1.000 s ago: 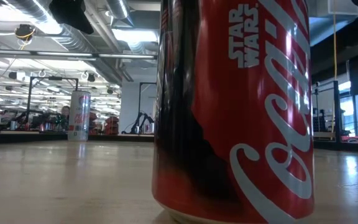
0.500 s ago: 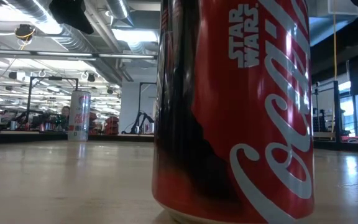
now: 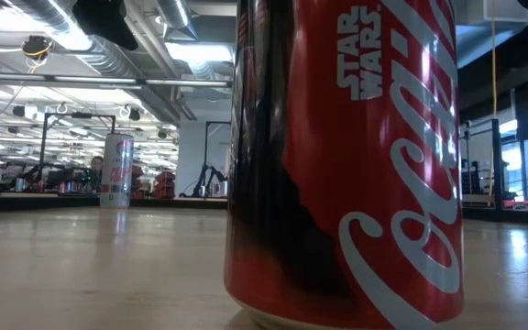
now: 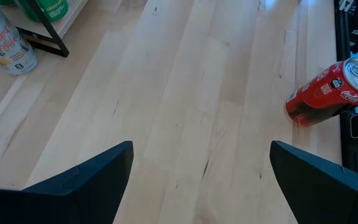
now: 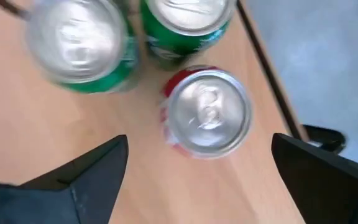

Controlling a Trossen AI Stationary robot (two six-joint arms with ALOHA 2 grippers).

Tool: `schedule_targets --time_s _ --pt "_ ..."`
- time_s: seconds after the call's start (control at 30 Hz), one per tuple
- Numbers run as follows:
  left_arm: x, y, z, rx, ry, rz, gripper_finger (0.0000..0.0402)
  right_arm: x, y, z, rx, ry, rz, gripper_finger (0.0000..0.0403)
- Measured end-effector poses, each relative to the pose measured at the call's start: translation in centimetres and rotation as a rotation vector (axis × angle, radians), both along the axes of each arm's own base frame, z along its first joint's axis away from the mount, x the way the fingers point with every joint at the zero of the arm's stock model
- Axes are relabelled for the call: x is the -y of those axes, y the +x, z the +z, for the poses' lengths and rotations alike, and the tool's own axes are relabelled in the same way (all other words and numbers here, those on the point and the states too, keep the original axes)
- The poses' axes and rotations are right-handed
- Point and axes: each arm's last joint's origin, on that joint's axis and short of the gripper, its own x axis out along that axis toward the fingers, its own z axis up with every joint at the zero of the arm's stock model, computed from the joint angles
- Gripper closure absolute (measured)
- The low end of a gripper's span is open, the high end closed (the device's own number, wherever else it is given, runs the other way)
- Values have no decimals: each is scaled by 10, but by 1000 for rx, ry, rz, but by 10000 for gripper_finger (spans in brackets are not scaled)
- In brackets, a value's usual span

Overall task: Place canned beverage on shelf
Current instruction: Put the red soda can on the shelf aligned with the other red soda can

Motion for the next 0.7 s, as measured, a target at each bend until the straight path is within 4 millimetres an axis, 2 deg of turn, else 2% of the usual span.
schedule_targets --time_s 0.13,0.37,0.7 --pt "0 0 0 4 -2 -1 37 -23 -2 26 98 74 32 24" --pt "2 3 3 43 -30 -12 37 -94 3 52 255 68 150 24" --pt "13 13 6 124 -68 -53 37 -198 25 50 408 139 366 24"
